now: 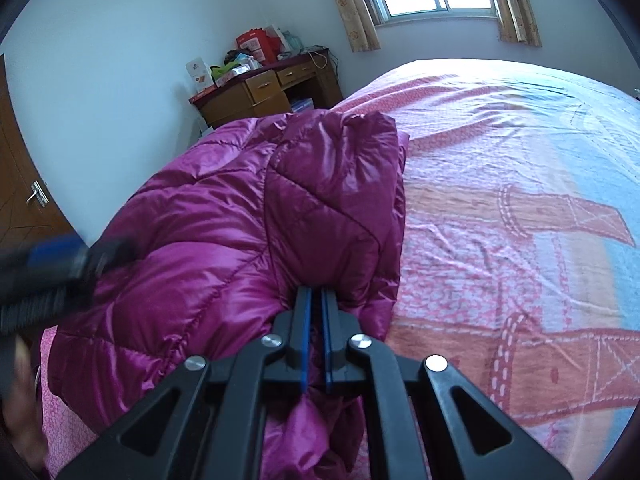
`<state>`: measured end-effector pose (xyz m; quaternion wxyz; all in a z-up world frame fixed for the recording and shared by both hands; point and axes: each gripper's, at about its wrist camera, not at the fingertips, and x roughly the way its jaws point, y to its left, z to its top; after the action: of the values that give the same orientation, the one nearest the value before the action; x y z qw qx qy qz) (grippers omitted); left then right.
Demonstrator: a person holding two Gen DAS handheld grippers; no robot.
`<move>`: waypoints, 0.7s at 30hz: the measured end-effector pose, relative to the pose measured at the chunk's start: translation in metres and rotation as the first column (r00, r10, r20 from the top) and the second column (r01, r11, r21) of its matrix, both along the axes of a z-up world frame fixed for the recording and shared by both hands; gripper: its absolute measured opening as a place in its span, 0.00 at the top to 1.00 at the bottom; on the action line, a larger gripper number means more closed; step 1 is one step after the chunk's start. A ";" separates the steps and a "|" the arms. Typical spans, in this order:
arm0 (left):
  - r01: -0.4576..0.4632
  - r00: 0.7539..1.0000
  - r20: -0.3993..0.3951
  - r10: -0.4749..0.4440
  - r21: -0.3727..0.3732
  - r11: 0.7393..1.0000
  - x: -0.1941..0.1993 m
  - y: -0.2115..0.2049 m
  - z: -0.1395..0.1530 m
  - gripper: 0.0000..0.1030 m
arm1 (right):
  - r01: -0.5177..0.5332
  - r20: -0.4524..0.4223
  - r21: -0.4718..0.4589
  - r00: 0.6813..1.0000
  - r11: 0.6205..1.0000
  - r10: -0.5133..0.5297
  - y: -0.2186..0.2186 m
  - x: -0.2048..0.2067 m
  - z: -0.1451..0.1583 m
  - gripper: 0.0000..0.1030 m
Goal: Fold large clothes
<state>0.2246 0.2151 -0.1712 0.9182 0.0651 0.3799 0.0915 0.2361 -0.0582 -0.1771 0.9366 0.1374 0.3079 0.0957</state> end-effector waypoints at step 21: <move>-0.002 0.995 0.095 0.006 -0.036 0.999 -0.061 0.008 -0.013 0.24 | 0.122 -0.028 -0.042 0.992 0.992 -0.123 -0.002 -0.069 0.033 0.32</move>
<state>0.1632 0.2233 -0.1844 0.9361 0.0437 0.3374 0.0895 0.1670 -0.0602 -0.1443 0.9384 0.1388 0.3149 0.0299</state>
